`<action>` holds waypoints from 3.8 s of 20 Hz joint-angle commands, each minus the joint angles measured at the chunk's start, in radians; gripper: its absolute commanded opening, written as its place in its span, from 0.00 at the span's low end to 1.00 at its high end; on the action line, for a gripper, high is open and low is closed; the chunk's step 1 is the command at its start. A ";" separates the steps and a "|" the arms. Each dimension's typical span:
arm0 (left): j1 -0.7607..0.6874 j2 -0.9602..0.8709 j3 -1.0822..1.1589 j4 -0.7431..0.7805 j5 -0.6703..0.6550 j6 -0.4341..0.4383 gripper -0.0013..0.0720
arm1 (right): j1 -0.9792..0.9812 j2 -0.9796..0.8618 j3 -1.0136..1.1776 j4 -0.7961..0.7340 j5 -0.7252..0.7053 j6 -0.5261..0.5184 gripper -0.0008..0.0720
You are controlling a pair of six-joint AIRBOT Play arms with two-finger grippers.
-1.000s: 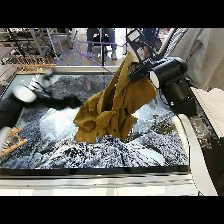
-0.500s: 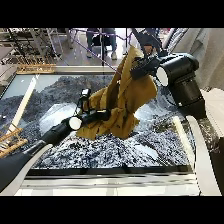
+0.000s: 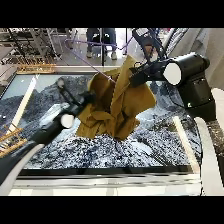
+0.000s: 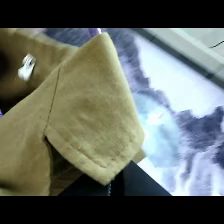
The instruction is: Fold the clothes and pants, and hang the long-sleeved shirts on hangers.
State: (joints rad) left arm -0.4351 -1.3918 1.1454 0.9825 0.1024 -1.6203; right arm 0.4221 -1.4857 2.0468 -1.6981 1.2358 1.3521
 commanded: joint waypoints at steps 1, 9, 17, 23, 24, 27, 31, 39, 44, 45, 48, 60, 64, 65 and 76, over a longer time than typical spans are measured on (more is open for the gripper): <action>0.131 0.141 0.023 0.074 -0.082 -0.024 0.04 | -0.018 0.004 0.000 0.179 0.044 -0.054 0.04; 0.443 -0.072 0.525 -0.178 -0.683 0.147 0.04 | -0.018 0.000 -0.044 0.171 0.048 -0.094 0.04; 0.544 -0.146 0.723 -0.295 -1.000 0.103 0.04 | -0.016 -0.002 -0.072 -0.064 0.043 -0.196 0.04; 0.544 -0.086 0.723 -0.366 -1.184 0.103 0.04 | 0.000 -0.034 -0.114 -0.323 0.003 -0.225 0.04; 0.542 -0.071 0.723 -0.408 -1.194 0.108 0.04 | 0.010 -0.041 -0.138 -0.336 -0.004 -0.252 0.04; 0.521 -0.032 0.723 -0.436 -1.252 0.133 0.04 | 0.045 -0.069 -0.224 -0.413 -0.024 -0.246 0.04; 0.426 -0.047 0.721 -0.372 -1.372 0.131 0.04 | 0.064 -0.130 -0.256 -0.463 0.007 -0.077 0.04; 0.104 -0.117 0.720 0.083 -1.343 0.078 0.16 | 0.064 -0.134 -0.133 -0.438 0.163 0.184 0.04; 0.076 -0.083 0.721 0.109 -1.302 0.129 0.79 | 0.060 -0.005 -0.056 -0.102 0.188 0.046 0.04; 0.078 -0.060 0.721 0.109 -1.302 0.129 0.79 | 0.052 0.015 -0.056 -0.033 0.124 0.055 0.04; 0.089 0.037 0.721 0.109 -1.303 0.129 0.79 | -0.016 0.024 -0.056 0.126 -0.120 0.206 0.04; 0.259 0.304 0.720 0.275 -1.353 0.146 0.79 | -0.282 0.169 -0.058 -0.661 0.332 0.602 0.04; 0.302 0.288 0.713 0.275 -1.357 0.148 0.79 | -0.514 0.268 -0.056 -0.830 0.513 0.565 0.04; 0.312 0.284 0.713 0.278 -1.366 0.148 0.79 | -0.590 0.296 -0.056 -0.851 0.481 0.566 0.04; 0.323 0.252 0.713 0.402 -1.494 0.166 0.79 | -1.473 0.248 0.080 -0.745 -0.226 0.681 0.04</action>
State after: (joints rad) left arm -0.1135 -1.1370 1.8587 1.3678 -1.3357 -1.4548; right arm -0.8284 -1.2057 2.1174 -2.5206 1.1690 2.0167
